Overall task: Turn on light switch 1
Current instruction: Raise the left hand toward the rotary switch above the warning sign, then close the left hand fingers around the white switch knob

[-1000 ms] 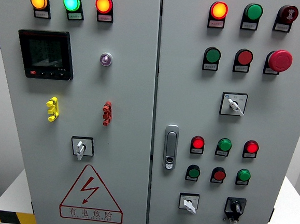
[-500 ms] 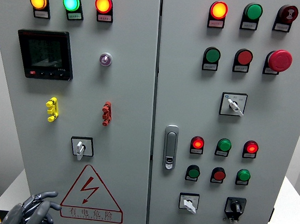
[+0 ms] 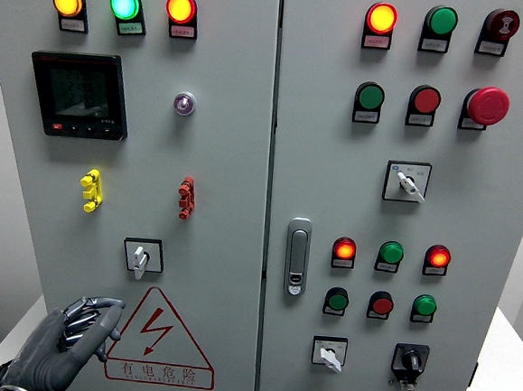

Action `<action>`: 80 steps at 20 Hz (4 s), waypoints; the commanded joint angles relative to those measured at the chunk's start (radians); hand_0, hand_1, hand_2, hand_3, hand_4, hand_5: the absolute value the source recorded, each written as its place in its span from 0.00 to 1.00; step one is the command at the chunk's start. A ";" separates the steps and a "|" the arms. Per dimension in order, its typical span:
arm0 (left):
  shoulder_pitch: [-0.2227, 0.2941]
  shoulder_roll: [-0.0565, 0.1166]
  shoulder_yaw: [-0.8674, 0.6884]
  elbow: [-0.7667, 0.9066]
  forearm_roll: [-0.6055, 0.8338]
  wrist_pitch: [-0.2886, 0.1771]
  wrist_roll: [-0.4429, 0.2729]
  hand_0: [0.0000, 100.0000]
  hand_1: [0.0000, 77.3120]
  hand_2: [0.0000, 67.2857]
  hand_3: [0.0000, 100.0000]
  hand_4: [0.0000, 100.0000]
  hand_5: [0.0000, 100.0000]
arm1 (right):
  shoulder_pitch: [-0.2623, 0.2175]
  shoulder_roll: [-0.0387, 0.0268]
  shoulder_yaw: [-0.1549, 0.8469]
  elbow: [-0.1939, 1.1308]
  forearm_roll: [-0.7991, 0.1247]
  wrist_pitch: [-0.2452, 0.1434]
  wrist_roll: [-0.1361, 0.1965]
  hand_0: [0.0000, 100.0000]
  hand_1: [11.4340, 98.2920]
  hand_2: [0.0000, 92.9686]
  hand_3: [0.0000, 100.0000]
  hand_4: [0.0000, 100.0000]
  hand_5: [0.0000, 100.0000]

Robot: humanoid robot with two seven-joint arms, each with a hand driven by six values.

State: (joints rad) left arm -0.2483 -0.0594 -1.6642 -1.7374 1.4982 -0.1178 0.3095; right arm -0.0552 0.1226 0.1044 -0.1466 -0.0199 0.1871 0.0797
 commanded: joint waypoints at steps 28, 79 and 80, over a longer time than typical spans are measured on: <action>-0.183 -0.011 0.020 0.073 0.057 0.112 0.169 0.00 0.66 0.58 0.73 0.84 0.63 | 0.000 0.0002 0.000 0.001 0.000 0.000 0.000 0.00 0.09 0.00 0.20 0.19 0.11; -0.252 -0.022 0.070 0.079 0.060 0.176 0.309 0.00 0.62 0.70 0.75 0.85 0.68 | 0.000 0.0002 0.001 -0.001 0.000 0.000 0.000 0.00 0.09 0.00 0.20 0.19 0.11; -0.252 -0.022 0.070 0.079 0.060 0.176 0.309 0.00 0.61 0.71 0.75 0.85 0.68 | 0.000 0.0002 0.000 0.001 0.000 0.000 0.000 0.00 0.09 0.00 0.20 0.19 0.11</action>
State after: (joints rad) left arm -0.4986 -0.0825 -1.5942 -1.6581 1.5588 0.0583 0.6182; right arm -0.0552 0.1226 0.1047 -0.1466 -0.0199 0.1871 0.0797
